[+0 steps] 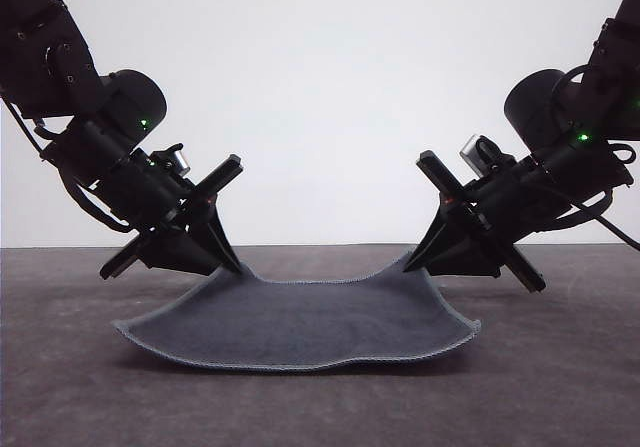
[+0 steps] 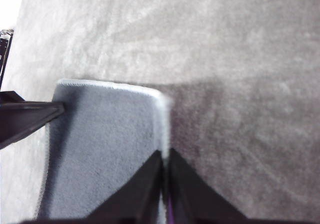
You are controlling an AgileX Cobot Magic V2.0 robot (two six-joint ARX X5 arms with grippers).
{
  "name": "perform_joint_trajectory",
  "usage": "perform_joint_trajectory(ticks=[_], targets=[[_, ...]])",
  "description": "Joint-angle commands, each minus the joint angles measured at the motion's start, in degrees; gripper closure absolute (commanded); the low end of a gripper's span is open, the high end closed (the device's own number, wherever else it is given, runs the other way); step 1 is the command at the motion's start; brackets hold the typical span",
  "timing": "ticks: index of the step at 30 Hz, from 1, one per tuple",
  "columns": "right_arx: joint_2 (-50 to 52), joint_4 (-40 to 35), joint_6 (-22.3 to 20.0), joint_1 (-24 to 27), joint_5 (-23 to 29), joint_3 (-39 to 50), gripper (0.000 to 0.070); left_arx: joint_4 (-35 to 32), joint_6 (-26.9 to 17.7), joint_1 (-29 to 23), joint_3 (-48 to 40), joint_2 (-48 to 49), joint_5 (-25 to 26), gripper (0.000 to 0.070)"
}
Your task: Fold clothes
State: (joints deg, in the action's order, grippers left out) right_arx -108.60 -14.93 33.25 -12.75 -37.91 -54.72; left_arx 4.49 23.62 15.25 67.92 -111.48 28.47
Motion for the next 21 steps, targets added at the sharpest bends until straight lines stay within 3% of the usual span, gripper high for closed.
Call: perform_joint_trajectory(ticks=[1,7,11,21], targets=[[-1.55,-0.51,-0.99,-0.24,-0.02,-0.90,0.0698,-0.34,-0.02,0.09,1.16,-1.49,0.04,0.0691],[-0.57,-0.25,-2.97,0.02,-1.64,-0.90,0.0698,2.17,-0.49,-0.91,1.16,-1.03,0.07,0.0691],[1.22,1.43,-4.89,0.01,-2.17,-0.90,0.0698,5.26,-3.96,-1.25,1.16,0.56,0.05,0.0691],[7.32,11.60,-12.62,-0.15,-2.51,-0.71,0.0698,10.40,-7.11,-0.99,0.86,6.71,-0.04,0.0691]])
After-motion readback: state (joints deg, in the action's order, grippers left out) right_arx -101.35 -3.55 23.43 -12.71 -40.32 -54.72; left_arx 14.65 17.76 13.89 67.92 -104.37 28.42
